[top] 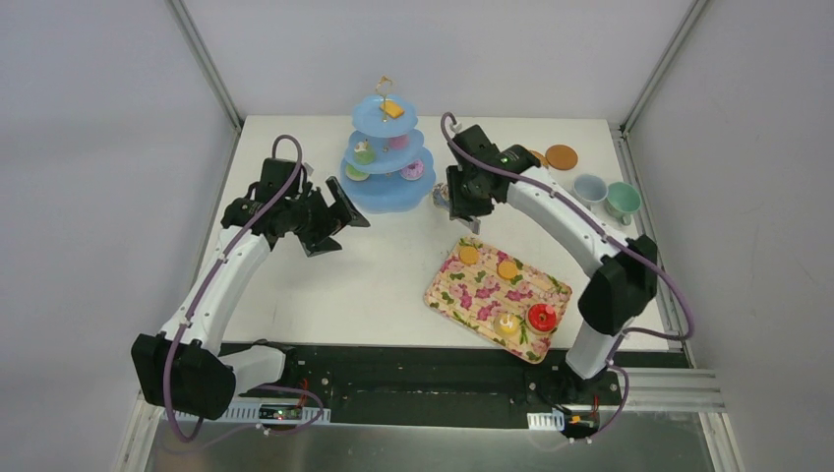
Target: Serve the afternoon tea
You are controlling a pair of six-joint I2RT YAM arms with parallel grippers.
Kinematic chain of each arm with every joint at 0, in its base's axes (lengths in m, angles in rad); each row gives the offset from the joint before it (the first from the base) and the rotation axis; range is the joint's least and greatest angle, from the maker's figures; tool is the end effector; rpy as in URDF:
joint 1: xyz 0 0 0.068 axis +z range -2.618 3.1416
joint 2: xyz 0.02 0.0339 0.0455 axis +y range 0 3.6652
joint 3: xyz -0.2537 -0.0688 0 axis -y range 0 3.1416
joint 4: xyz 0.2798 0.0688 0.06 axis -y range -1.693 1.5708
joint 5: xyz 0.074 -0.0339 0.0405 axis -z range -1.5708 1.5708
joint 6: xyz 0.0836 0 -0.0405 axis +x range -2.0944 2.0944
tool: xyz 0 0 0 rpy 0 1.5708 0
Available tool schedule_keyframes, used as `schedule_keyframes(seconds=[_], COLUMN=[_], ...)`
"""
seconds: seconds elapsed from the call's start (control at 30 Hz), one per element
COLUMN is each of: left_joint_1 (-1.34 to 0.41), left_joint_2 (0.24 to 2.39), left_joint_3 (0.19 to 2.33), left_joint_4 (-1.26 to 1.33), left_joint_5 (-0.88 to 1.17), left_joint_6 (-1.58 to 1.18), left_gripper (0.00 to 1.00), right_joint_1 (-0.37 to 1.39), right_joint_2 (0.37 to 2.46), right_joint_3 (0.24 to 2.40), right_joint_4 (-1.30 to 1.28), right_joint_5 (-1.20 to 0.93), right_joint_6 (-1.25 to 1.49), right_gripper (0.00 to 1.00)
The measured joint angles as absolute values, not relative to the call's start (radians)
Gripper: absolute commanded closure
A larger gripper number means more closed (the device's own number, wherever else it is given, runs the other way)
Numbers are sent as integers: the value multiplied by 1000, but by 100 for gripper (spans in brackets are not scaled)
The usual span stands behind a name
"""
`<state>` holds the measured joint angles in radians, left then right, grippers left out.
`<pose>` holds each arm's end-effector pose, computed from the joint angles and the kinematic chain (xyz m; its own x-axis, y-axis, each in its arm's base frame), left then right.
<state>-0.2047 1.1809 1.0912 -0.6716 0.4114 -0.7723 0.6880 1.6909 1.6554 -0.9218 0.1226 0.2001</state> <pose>0.3033 -0.0971 0.2789 -0.8116 -0.4847 -0.3261 -0.1348 0.6985 -0.7028 0.3329 0.2604 0.2871 -0.7335 -0.3476 -0.5841 -0.4388 0.8984 0.0164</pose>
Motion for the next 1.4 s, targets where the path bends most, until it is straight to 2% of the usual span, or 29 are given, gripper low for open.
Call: schedule_keyframes(seconds=[0.2,0.47,0.9,1.4], left_joint_1=[-210,-210,-210,-210], left_joint_2=[1134,1105,1131,1158], left_joint_3=[1097,1097,1114,1140], left_joint_4=[-736,-779,-804,-817], left_joint_5=[379,345,331,331], left_joint_6=[-746,-736,-713,-691], left_gripper=[9,9,9,9], right_joint_1=[635,643,644,644], right_joint_2=[1877,1987,2110,2180], right_joint_3=[1806,1949,1994,2009], right_joint_4=[-867,-852,-829,-722], right_joint_5=[86,-3,-22,76], right_joint_6=[138,110,88,84], right_gripper=[70,70,70,66])
